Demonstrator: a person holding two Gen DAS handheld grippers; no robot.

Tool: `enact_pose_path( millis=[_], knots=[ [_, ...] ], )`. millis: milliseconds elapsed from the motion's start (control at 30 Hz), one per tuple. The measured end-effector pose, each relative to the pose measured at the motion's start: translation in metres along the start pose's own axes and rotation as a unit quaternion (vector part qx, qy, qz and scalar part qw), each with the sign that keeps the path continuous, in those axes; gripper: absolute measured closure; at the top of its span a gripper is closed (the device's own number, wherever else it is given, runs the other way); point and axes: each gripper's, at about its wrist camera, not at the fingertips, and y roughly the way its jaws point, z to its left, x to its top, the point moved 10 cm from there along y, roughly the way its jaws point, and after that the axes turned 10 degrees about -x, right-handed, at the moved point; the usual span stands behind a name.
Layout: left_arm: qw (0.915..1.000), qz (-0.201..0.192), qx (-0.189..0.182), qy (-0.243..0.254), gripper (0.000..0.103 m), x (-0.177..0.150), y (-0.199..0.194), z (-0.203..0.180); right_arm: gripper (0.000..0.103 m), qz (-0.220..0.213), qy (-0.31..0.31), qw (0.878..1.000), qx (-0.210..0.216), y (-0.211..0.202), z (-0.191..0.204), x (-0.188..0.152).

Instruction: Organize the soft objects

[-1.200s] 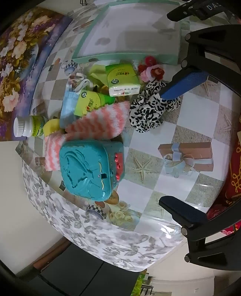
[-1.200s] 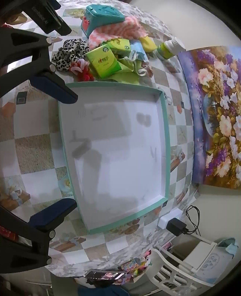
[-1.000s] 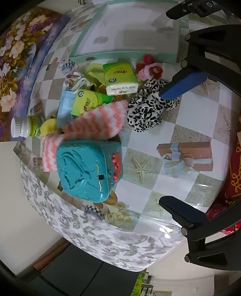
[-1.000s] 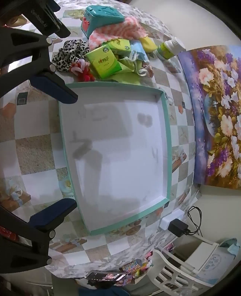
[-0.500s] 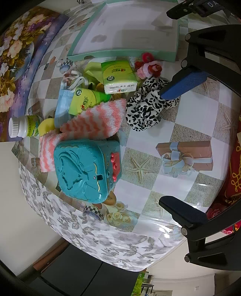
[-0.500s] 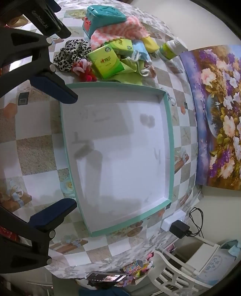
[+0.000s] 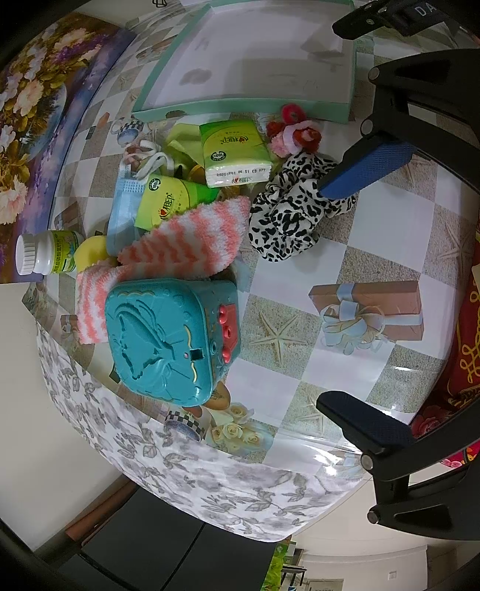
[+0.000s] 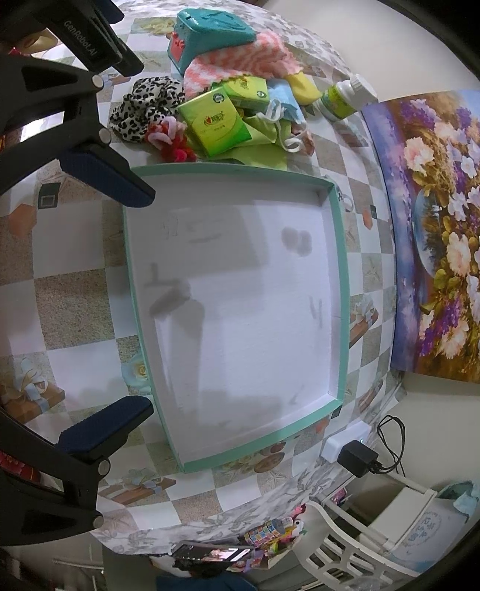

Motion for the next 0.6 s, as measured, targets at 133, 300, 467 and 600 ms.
enact_pose_path(
  millis=[133,300,467,600],
  knots=[
    [1.0,0.001,0.0,0.001,0.0,-0.0006,0.0007,0.0007,0.0,0.001,0.0,1.0,0.0,-0.0001,0.0002,-0.0003],
    [1.0,0.002,0.001,0.003,0.0,-0.0011,0.001,-0.0002,0.0,0.001,-0.001,1.0,0.0,-0.0001,0.0003,-0.0004],
    [1.0,0.004,0.001,0.003,0.0,-0.0017,0.0009,0.0002,0.0,0.004,-0.005,1.0,-0.001,0.0009,0.0009,-0.0017],
    [1.0,0.004,0.001,0.003,0.0,-0.0014,0.0011,-0.0006,0.0,0.006,-0.006,1.0,-0.001,0.0009,0.0015,-0.0024]
  ],
)
